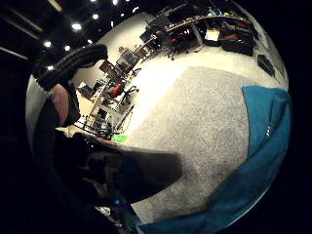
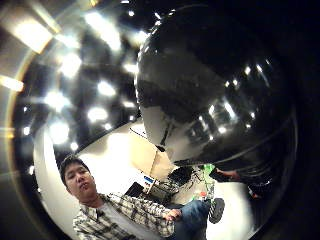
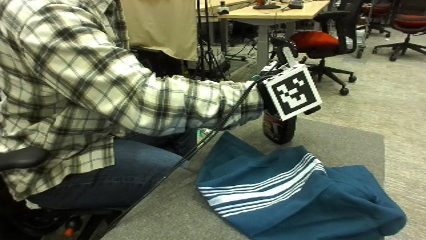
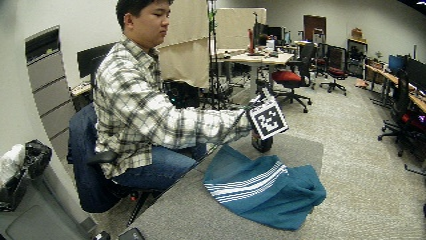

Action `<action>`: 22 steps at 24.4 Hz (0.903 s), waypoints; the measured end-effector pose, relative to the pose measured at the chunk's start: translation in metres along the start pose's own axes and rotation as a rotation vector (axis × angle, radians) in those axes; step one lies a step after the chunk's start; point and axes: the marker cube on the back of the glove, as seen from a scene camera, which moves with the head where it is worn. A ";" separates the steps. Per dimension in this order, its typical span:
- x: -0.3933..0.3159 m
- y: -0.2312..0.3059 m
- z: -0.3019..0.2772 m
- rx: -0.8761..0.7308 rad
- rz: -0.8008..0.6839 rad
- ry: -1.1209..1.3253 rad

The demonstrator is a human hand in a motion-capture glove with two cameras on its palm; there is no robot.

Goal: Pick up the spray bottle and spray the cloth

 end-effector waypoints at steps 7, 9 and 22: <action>0.001 0.011 -0.006 -0.118 0.041 0.102; 0.002 0.014 -0.010 -0.147 0.057 0.142; -0.009 0.051 -0.058 -0.219 0.130 0.531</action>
